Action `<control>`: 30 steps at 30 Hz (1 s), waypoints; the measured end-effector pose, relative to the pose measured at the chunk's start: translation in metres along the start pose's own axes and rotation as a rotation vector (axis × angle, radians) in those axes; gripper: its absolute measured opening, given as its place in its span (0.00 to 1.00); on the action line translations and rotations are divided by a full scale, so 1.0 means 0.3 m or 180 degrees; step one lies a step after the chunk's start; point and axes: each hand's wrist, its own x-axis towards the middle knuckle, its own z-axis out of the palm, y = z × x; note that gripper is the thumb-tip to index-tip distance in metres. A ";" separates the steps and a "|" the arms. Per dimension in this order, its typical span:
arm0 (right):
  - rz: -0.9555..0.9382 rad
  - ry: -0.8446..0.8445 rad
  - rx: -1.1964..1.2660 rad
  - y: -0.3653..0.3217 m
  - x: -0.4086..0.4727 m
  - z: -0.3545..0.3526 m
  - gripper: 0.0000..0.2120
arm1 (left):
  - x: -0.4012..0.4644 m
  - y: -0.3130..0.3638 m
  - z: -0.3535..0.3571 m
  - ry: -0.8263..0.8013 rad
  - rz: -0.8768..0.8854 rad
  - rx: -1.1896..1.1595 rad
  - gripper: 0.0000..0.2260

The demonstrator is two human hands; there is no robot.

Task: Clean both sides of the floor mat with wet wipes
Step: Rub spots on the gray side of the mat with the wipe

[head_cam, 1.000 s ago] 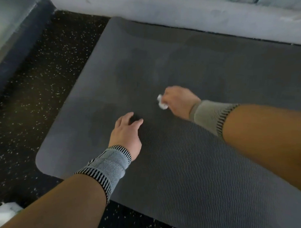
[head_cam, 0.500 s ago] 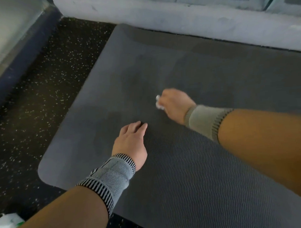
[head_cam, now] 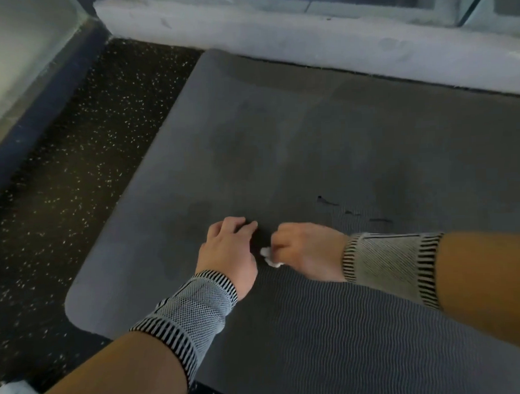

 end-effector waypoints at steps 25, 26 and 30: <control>0.0253 -0.0132 -0.0288 0.282 0.030 -0.114 0.12 | 0.405 0.186 -0.139 -0.0503 -0.0199 0.0741 0.36; 0.0388 -0.0046 -0.0535 0.348 0.055 -0.136 0.12 | 0.402 0.185 -0.133 -0.0490 -0.0190 0.0774 0.36; 0.1968 0.0537 -0.0936 0.589 0.167 -0.219 0.11 | 0.402 0.193 -0.139 -0.0461 -0.0252 0.0735 0.34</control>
